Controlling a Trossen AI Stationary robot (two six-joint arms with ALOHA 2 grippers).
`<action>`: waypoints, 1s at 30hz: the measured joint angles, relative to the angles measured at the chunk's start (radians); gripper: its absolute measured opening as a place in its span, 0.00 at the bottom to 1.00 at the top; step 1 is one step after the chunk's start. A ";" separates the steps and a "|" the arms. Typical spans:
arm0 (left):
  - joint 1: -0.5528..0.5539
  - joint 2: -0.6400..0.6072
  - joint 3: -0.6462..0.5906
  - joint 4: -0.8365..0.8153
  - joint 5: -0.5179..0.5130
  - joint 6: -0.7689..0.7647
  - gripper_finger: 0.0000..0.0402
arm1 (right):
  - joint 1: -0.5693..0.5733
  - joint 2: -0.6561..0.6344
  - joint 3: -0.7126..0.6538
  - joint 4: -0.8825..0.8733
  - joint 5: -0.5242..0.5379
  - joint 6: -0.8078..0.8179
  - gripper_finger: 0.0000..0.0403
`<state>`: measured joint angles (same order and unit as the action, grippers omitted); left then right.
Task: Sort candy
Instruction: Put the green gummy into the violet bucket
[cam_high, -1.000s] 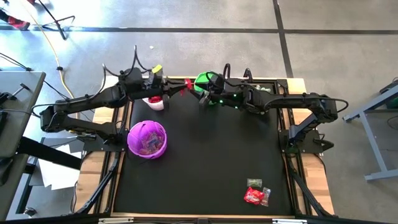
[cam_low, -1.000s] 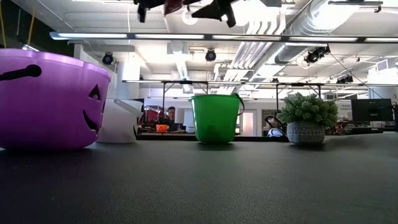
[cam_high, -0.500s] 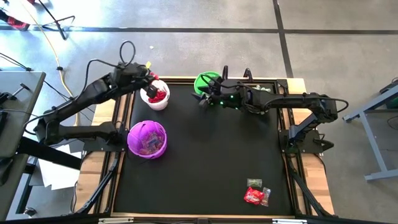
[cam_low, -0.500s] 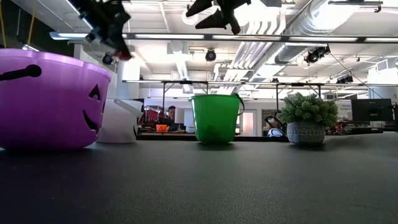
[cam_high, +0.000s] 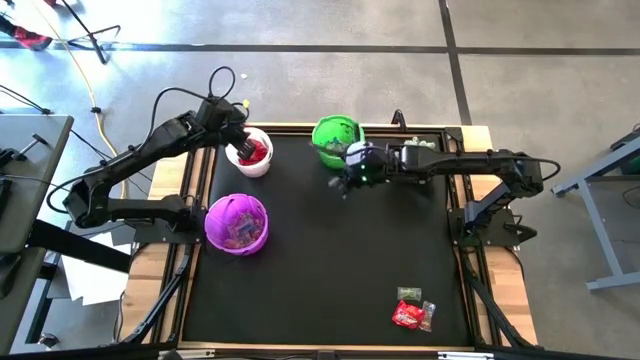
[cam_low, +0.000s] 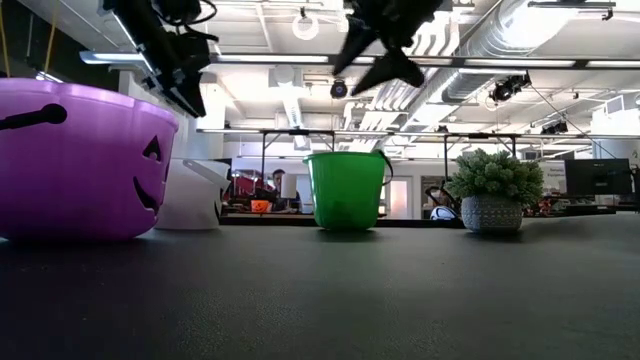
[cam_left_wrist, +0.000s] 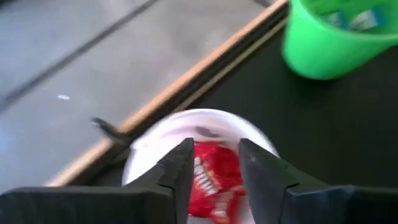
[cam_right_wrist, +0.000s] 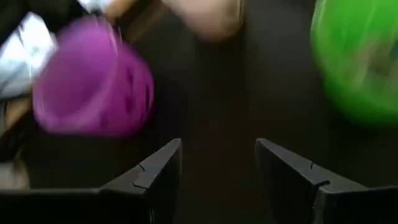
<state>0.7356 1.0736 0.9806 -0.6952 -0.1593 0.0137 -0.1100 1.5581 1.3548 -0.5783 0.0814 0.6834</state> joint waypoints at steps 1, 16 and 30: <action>-0.004 0.000 0.000 0.000 0.036 -0.026 0.29 | 0.006 0.000 0.000 -0.057 -0.043 0.031 0.50; -0.277 -0.002 0.000 0.277 0.708 -0.299 0.32 | 0.359 0.000 -0.199 -0.315 -0.161 0.593 0.50; -0.449 -0.002 0.000 0.364 0.705 -0.327 0.32 | 0.752 0.000 -0.383 -0.241 -0.248 0.288 0.50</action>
<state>0.2864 1.0714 0.9810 -0.3313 0.5461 -0.3134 0.6425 1.5581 0.9716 -0.8189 -0.1662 0.9713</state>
